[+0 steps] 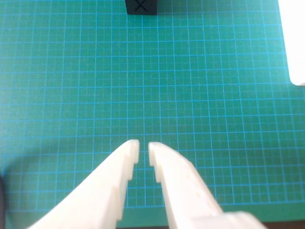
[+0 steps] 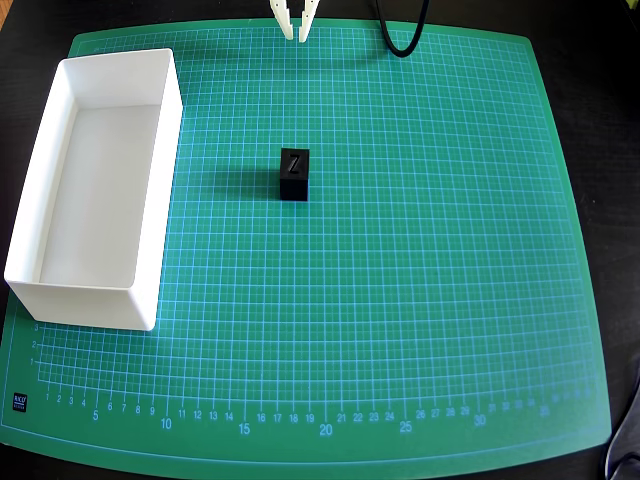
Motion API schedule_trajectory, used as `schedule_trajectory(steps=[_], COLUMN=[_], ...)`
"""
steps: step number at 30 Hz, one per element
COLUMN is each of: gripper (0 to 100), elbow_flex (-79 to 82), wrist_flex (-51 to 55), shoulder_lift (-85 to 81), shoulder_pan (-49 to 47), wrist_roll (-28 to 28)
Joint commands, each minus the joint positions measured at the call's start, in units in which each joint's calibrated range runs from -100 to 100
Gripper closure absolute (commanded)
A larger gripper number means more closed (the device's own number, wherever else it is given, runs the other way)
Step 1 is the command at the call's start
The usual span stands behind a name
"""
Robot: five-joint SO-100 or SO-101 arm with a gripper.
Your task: Grab the black cube and put it in the white bin
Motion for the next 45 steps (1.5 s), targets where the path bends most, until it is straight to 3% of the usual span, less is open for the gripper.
schedule_trajectory(steps=[1, 5, 11, 15, 22, 31, 37, 45], gripper=[98, 98, 98, 98, 86, 83, 72, 71], elbow_flex=[-0.8, -4.1, -16.0, -23.6, -50.9, -100.4, -111.6, -112.1], wrist_flex=[0.2, 1.3, 17.0, 21.2, 21.0, 21.8, 26.8, 22.8], shoulder_lift=[-0.3, 0.5, 0.6, 3.2, 43.4, 92.6, 102.9, 109.7], shoulder_pan=[0.1, 0.2, 3.3, 4.4, 1.5, -4.0, -4.0, -4.7], wrist_roll=[-0.2, -0.2, -0.2, -0.2, 0.3, -0.2, -5.2, -6.3])
